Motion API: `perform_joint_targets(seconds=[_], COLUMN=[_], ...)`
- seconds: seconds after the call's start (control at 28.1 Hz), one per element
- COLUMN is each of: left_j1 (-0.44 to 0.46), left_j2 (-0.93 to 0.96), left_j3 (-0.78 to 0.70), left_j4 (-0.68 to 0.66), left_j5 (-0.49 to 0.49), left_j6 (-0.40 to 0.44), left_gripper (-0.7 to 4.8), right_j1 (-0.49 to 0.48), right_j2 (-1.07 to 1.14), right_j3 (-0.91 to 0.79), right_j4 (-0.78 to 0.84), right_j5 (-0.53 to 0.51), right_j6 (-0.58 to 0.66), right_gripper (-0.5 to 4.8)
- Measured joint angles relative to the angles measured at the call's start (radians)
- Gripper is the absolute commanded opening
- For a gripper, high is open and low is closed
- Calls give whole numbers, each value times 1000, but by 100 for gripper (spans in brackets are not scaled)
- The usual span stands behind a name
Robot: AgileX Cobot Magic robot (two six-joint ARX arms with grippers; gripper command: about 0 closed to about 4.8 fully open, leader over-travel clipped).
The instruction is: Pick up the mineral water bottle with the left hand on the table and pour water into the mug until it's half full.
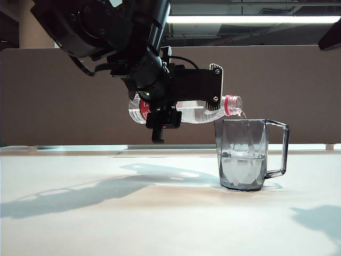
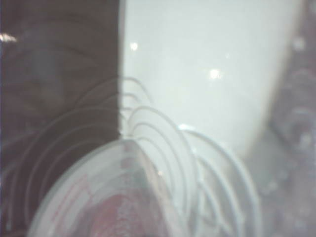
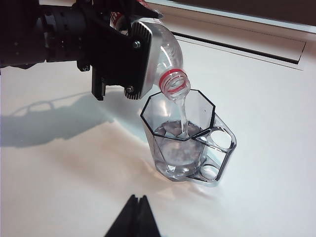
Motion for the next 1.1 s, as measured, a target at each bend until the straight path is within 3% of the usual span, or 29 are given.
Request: perform_joint_targets(seconds=[0.18, 0.43, 1.1], left_j1=[0, 0, -2], left_j2=[0, 0, 0], left_j3=[0, 0, 0], left_j4=[0, 0, -42], left_j5=[0, 0, 0], left_j6=[-14, -125, -526], left_gripper=[236, 236, 209], right_j1=[0, 0, 0], right_j2=[0, 0, 0], right_j3=[0, 0, 0], right_j4=[0, 0, 0], right_j5=[0, 0, 0], right_j6=[0, 0, 0], right_gripper=[-5, -5, -5])
